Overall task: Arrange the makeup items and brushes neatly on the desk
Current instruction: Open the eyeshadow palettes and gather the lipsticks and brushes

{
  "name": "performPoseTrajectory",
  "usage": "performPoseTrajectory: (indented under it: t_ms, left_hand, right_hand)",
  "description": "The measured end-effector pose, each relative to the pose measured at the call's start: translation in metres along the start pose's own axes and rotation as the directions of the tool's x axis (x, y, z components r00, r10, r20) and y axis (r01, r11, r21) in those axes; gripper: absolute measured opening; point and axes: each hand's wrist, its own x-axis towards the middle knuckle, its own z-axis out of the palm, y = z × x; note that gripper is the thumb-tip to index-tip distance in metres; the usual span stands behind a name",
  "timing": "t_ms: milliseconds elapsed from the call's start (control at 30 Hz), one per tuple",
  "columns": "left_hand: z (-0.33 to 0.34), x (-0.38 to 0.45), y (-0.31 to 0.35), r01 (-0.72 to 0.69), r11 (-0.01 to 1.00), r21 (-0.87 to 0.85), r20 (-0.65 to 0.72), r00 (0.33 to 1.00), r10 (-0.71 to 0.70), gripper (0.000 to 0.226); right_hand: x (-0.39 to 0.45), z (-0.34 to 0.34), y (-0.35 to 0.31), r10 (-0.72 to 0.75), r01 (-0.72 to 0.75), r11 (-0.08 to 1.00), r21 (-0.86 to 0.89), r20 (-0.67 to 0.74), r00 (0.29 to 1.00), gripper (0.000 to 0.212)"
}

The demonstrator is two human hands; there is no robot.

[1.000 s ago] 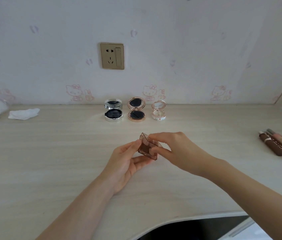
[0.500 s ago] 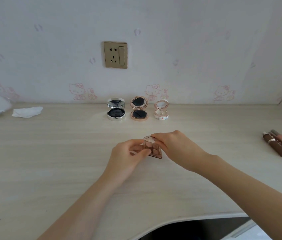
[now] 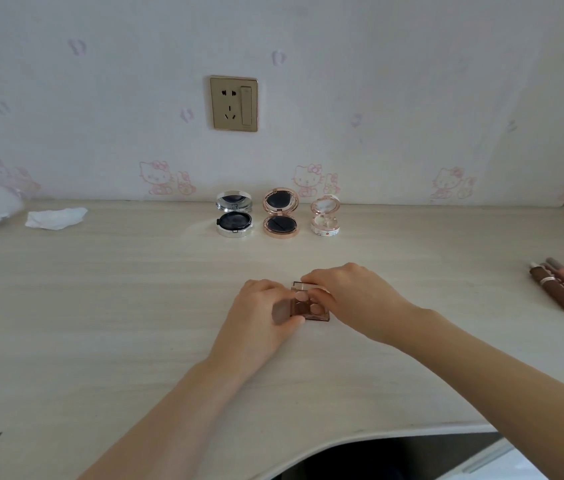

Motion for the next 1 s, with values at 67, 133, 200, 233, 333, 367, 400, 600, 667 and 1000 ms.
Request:
performPoseTrajectory:
  t_ms: [67, 133, 200, 233, 333, 367, 400, 600, 667, 1000]
  left_hand:
    - [0.0, 0.0, 0.0, -0.033, 0.999, 0.012, 0.001, 0.999, 0.033, 0.032]
    - [0.0, -0.001, 0.0, -0.049, 0.999, 0.02, -0.006, 0.999, 0.049, 0.03]
    - [0.001, -0.001, 0.0, -0.049, 0.998, 0.027, -0.01, 0.999, 0.049, 0.027]
    - [0.001, -0.001, 0.0, -0.052, 0.998, 0.034, -0.008, 0.999, 0.052, 0.026]
    - [0.002, -0.001, 0.0, -0.054, 0.997, 0.048, -0.004, 0.998, 0.055, 0.026]
    - [0.002, -0.001, 0.0, -0.052, 0.997, 0.05, -0.006, 0.999, 0.053, 0.027]
    - [0.002, -0.001, 0.0, -0.05, 0.997, 0.051, -0.008, 0.999, 0.051, 0.027]
    - [0.004, 0.0, 0.0, -0.047, 0.997, 0.053, -0.011, 0.999, 0.048, 0.027]
    - [0.003, 0.0, 0.0, -0.046, 0.998, 0.053, -0.013, 0.999, 0.047, 0.026]
    - [0.003, -0.001, 0.0, -0.058, 0.996, 0.064, -0.025, 0.998, 0.06, 0.026]
  right_hand:
    - [-0.001, 0.001, 0.0, 0.014, -0.013, 1.0, 0.014, -0.009, 1.0, 0.027]
    - [-0.001, 0.001, 0.001, 0.004, -0.004, 1.0, 0.013, -0.011, 1.0, 0.024]
    - [-0.001, 0.0, 0.002, 0.0, 0.0, 0.999, 0.037, 0.001, 1.0, 0.023]
    - [0.0, 0.0, 0.002, 0.003, -0.003, 0.999, 0.044, 0.01, 1.0, 0.023]
    - [0.005, -0.002, 0.004, 0.009, -0.009, 1.0, 0.014, 0.031, 0.999, 0.024]
    - [0.008, -0.003, 0.004, 0.009, -0.009, 1.0, -0.007, 0.032, 0.999, 0.024]
    - [0.011, -0.004, 0.005, 0.008, -0.008, 1.0, -0.018, 0.031, 0.999, 0.025]
    - [0.023, -0.011, 0.007, -0.01, 0.004, 0.996, 0.091, 0.065, 0.998, 0.026]
    - [0.025, -0.012, 0.009, -0.009, -0.003, 0.992, 0.128, 0.096, 0.995, 0.026]
    - [0.04, -0.011, 0.015, -0.014, -0.017, 0.987, 0.16, 0.188, 0.982, 0.025]
